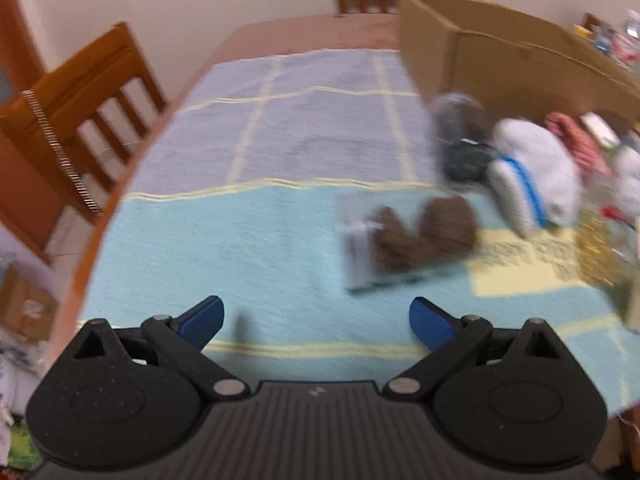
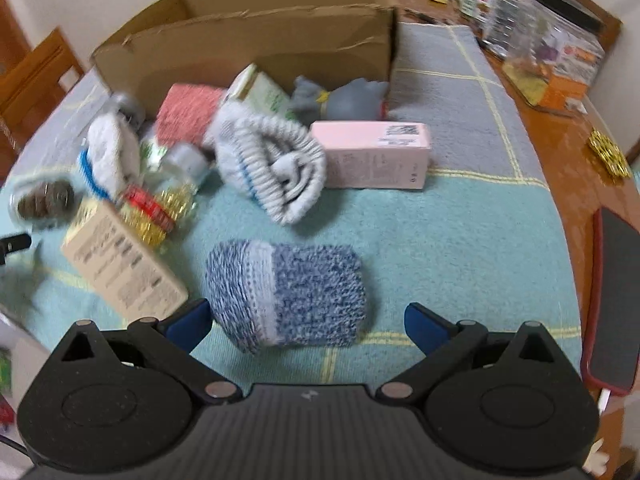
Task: Organize objects
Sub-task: 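Grasp the clear jar of brown balls with the left tool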
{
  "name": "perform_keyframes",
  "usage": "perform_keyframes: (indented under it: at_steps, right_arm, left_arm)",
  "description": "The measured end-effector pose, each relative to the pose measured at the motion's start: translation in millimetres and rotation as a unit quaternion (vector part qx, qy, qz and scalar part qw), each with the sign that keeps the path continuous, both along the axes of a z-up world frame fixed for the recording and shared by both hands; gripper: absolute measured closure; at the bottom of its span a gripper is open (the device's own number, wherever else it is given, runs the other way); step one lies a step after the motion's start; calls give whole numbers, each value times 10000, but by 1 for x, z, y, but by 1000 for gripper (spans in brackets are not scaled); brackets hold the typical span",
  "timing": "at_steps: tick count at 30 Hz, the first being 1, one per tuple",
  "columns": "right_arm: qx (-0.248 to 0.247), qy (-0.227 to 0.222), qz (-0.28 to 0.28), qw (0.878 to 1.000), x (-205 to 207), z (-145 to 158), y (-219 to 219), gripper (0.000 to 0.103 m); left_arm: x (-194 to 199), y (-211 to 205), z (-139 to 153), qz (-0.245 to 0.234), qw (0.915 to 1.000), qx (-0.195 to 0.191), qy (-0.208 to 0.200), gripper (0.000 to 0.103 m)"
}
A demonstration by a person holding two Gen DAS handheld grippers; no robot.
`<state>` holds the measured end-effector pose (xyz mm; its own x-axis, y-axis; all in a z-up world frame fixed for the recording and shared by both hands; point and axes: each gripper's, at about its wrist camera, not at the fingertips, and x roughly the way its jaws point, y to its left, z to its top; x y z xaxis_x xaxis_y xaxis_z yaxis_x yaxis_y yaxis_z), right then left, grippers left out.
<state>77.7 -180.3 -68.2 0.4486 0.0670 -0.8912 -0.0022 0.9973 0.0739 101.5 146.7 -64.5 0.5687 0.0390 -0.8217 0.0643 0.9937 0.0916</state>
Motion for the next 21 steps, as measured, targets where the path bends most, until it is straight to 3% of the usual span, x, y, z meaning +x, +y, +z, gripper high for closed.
perform_keyframes:
  at_steps: [4,9,21]
  right_arm:
    - [-205,123,29,9997,-1,-13,5,0]
    - [-399,-61,165,9990,0,-16,13,0]
    - [-409,-253,42,9988,11,-18,17,0]
  left_arm:
    - [-4,-21,-7,-169,9998,-95,32,4]
    - [1,-35,-18,64,9994,-336,51,1]
    - [25,-55,-19,439,9985,-241,-221,1]
